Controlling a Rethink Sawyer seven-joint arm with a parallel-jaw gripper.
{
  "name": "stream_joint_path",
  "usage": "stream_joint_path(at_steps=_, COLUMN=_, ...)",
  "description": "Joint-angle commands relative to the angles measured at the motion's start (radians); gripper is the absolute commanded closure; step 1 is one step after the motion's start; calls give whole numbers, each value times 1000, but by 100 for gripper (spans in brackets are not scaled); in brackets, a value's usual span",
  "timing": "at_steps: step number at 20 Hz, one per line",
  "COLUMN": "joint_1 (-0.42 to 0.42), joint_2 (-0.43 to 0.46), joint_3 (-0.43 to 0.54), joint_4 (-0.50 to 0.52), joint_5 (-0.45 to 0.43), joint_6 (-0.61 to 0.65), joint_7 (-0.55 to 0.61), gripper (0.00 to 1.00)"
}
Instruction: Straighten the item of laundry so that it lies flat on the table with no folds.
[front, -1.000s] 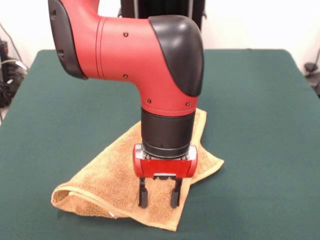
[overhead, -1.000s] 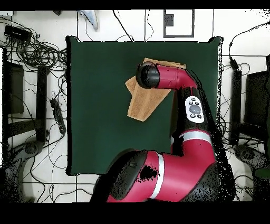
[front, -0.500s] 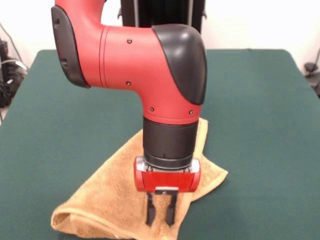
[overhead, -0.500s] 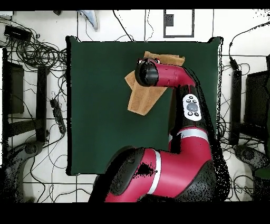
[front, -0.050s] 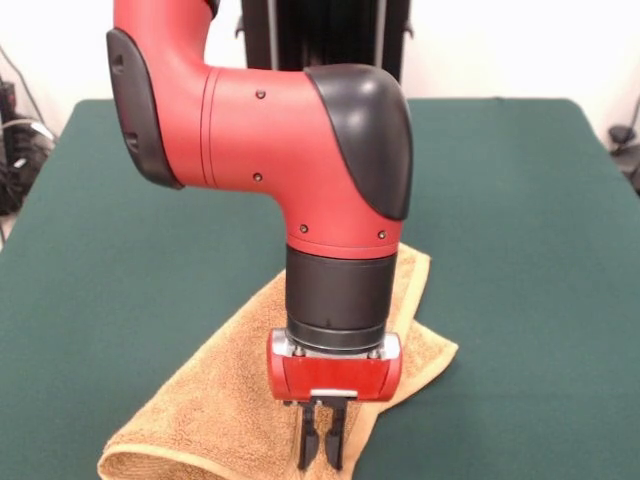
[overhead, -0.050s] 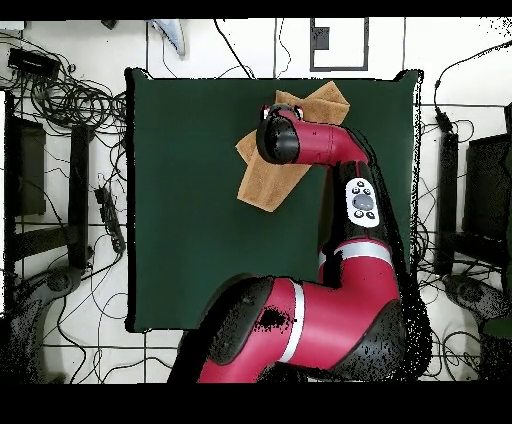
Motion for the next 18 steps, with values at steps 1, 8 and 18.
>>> stream_joint_path(at_steps=1, joint_1=23, joint_2=139, joint_3=55, joint_4=97, joint_5=30, joint_6=49, joint_7=138, gripper=100)
stream_joint_path(at_steps=8, joint_1=67, joint_2=-130, joint_3=-39, joint_4=339, joint_5=48, joint_6=133, joint_7=205, gripper=100)
stream_joint_path(at_steps=18, joint_1=91, joint_2=-303, joint_3=-113, joint_4=460, joint_5=82, joint_6=229, joint_7=182, gripper=100)
